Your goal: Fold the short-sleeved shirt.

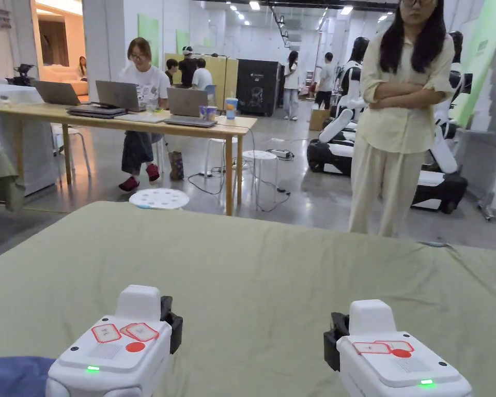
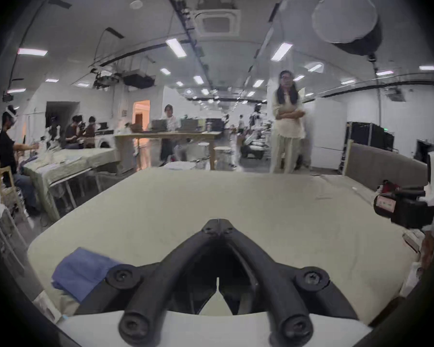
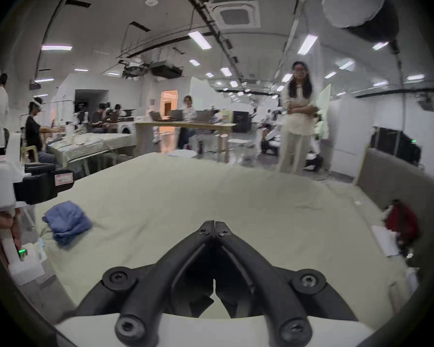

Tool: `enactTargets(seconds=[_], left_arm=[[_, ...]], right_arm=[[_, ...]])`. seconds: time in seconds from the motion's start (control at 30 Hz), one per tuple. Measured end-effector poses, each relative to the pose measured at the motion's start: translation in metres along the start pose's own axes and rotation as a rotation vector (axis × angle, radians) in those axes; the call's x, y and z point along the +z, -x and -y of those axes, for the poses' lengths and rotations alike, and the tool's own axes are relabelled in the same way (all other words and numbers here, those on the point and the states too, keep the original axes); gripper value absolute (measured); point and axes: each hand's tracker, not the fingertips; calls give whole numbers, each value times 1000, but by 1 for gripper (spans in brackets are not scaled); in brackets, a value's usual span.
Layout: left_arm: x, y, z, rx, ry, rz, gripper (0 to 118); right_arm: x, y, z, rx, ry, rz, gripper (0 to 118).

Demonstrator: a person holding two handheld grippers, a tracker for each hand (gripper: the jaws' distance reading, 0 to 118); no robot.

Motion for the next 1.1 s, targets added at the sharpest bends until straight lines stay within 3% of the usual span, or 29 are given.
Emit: enactTargets(seconds=[0.2, 0.37, 1.1], left_arm=[[-10, -94, -30, -31, -52, 86, 0], [-8, -136, -46, -70, -73, 116, 0], [17, -124, -41, -87, -86, 66, 1]], right_arm=[[42, -97, -7, -29, -55, 131, 0], [65, -131, -2, -58, -77, 169, 0], [59, -117, 11, -84, -99, 169, 0]])
